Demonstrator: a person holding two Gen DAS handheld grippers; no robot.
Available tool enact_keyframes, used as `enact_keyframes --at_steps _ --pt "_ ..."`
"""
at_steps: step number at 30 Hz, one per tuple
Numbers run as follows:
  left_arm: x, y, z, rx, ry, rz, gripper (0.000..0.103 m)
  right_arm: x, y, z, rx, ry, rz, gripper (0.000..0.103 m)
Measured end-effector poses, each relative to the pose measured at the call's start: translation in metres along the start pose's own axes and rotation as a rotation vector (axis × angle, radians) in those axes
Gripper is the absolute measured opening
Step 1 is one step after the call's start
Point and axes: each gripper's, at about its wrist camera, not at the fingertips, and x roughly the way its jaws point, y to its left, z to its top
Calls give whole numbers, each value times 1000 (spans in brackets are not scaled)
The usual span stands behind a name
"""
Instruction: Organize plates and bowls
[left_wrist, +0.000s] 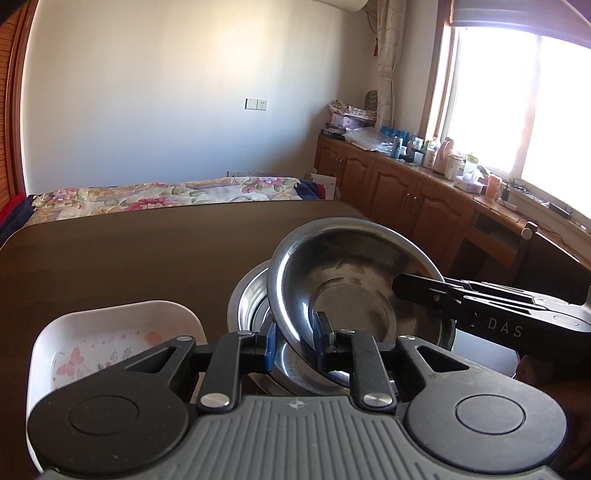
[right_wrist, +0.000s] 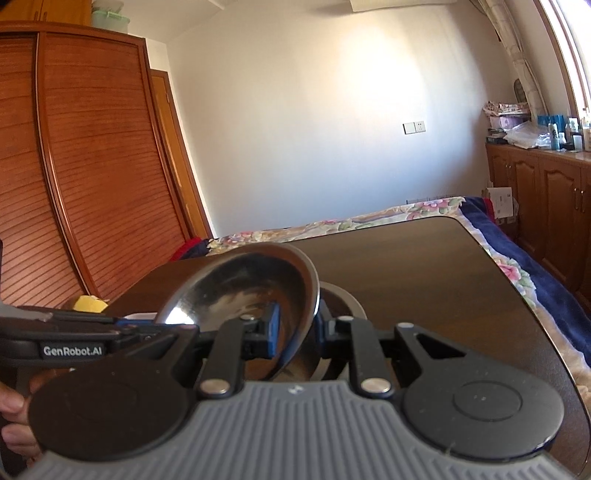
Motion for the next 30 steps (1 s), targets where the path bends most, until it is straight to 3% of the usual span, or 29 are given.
enact_keyframes --at_steps 11,21,30 --pt "3 -1 -8 -10 3 20 23 11 6 -7 -25 27 -50 21" --pt "3 -3 -9 -19 0 35 23 16 5 -10 -37 34 -99 12" --pt "-13 -2 -9 -22 -52 64 23 17 13 -9 -86 39 -116 13"
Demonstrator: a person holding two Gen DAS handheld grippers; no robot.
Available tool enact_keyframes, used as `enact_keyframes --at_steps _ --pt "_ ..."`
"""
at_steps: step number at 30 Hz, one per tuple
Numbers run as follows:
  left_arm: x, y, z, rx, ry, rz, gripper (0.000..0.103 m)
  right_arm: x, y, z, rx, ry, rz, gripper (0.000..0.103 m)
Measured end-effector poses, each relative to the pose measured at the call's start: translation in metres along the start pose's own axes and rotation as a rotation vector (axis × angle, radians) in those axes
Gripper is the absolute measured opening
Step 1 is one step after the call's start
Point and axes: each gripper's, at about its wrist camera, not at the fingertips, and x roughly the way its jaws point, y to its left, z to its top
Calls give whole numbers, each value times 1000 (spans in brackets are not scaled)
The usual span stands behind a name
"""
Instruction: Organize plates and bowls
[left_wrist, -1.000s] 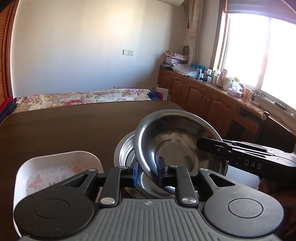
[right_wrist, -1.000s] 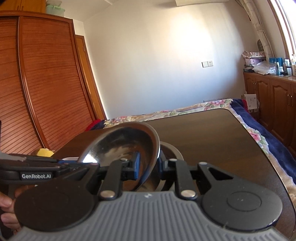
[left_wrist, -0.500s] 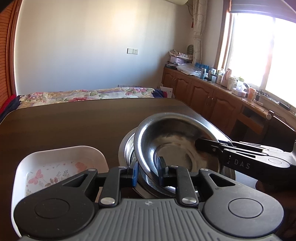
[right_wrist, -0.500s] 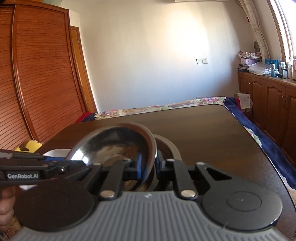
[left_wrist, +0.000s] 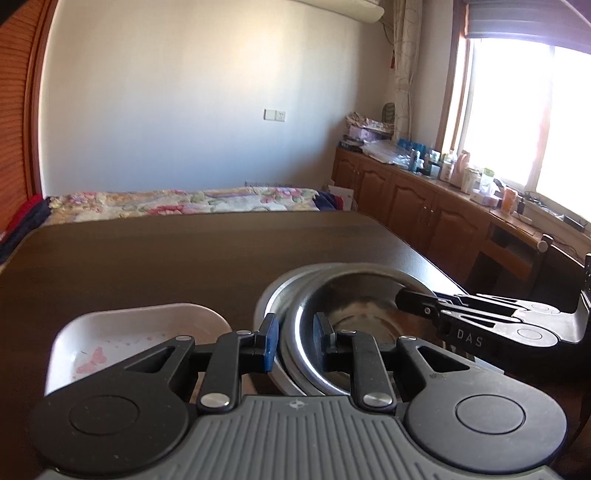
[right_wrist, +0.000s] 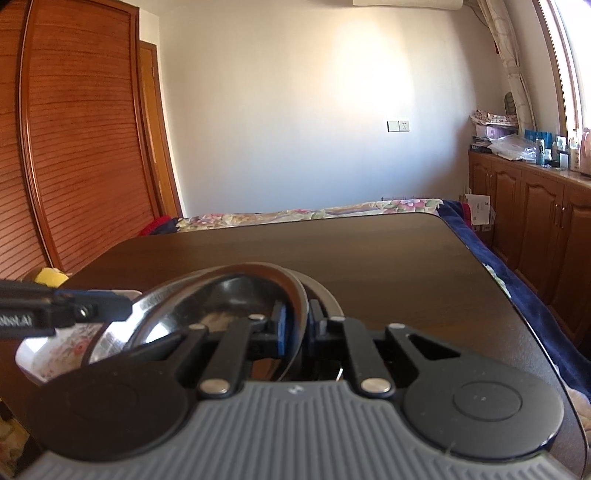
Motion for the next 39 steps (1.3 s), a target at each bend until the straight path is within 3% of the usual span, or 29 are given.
enact_keyframes --at_steps 8,12,20,27,29,31,33,36,39 --pt "-4 6 -2 -19 -16 34 24 1 7 2 -66 23 2 15" --pt "-2 6 -5 -31 -11 37 35 0 6 6 -66 25 -2 15" --pt "-1 7 -7 -38 -13 39 44 -9 3 14 -59 -15 10 15" --pt "-1 7 -11 -35 -20 46 64 -15 -1 14 -50 -40 -2 17" --pt "0 7 -11 -34 -20 48 70 -17 -5 13 -44 -40 -3 25" --pt "-1 6 -12 -32 -26 51 76 -19 -6 10 -40 -48 -10 42" --pt "0 5 -12 -31 -27 55 79 -19 -10 8 -35 -45 -14 43" --pt "2 2 -13 -25 -29 59 81 -16 -14 4 -33 -38 -25 57" --pt "5 -3 -15 -17 -24 55 81 -10 -16 -1 -17 -24 -21 58"
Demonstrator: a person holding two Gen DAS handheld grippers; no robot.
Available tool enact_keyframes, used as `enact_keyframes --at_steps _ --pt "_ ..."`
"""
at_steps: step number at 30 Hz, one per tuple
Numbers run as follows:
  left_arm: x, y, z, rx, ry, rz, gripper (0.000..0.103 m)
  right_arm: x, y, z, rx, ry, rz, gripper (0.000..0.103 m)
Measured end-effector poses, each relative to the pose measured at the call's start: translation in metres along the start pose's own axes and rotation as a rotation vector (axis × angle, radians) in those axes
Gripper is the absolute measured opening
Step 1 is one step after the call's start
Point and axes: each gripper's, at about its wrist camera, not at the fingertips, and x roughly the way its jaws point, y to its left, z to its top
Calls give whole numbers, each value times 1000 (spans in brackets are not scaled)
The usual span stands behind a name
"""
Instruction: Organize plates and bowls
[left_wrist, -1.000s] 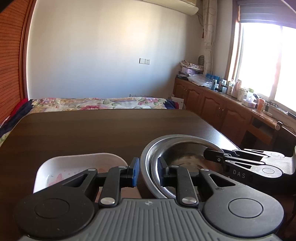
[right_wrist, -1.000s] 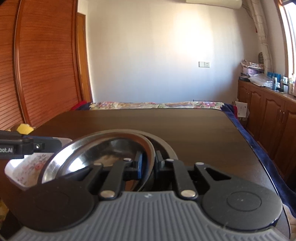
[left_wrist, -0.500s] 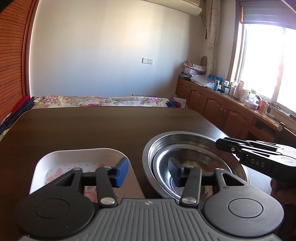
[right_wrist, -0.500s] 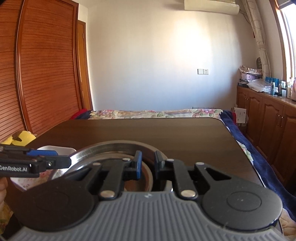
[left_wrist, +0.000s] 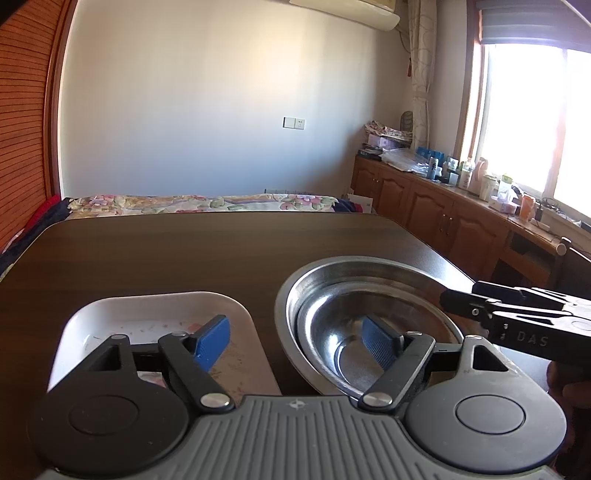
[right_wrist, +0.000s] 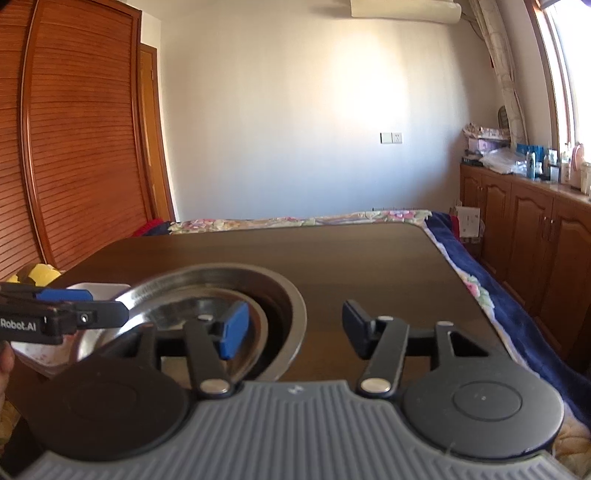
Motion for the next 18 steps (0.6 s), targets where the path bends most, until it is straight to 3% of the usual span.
enact_keyframes --at_steps 5,10,18 --pt "4 -3 -2 9 9 -11 78 6 -3 -6 21 13 22 58" --pt "7 -6 -3 14 23 -21 59 6 -1 -9 33 16 45 58" --pt "9 -5 -6 9 40 -24 49 9 1 -10 51 25 84 58"
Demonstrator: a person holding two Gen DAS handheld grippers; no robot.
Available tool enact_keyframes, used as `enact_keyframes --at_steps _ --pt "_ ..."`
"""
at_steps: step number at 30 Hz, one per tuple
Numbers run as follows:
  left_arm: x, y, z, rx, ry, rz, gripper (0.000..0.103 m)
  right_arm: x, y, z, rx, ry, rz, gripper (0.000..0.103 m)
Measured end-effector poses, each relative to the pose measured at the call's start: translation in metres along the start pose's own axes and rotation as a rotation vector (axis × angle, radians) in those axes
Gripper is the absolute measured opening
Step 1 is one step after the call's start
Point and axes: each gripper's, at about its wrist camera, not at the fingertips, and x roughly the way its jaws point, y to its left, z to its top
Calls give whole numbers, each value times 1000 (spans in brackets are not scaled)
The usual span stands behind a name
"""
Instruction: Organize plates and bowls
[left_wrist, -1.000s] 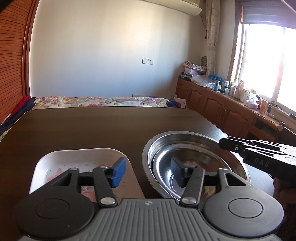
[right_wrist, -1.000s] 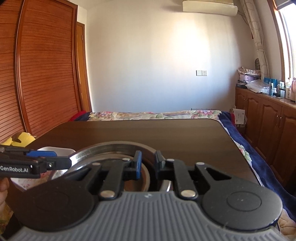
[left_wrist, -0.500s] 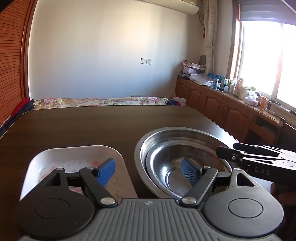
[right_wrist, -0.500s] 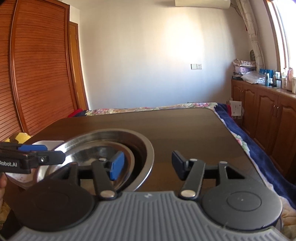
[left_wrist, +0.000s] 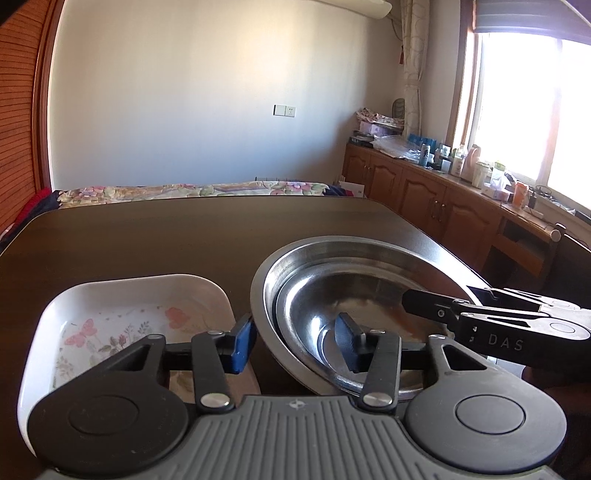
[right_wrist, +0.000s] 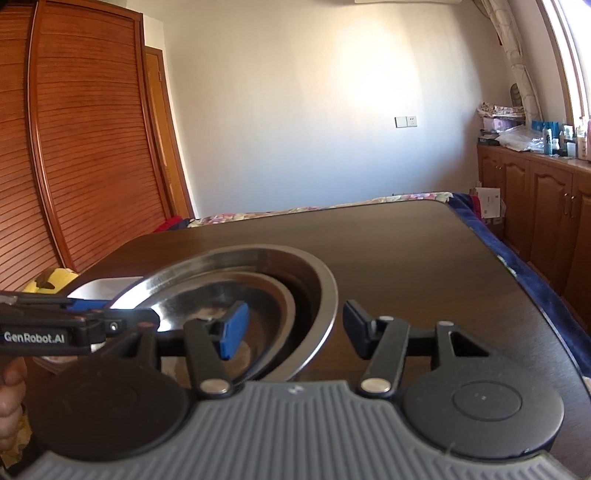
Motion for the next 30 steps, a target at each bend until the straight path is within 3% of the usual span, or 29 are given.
enact_keyframes --at_steps 6,10,30 --pt "-1 -2 0 -2 3 7 41 1 -3 -1 26 0 36 46" --pt "-2 -1 2 -14 4 12 39 -1 -2 -2 32 -13 17 39" --pt "-29 -4 20 -21 -63 -4 39 -26 6 18 33 -107 42 38"
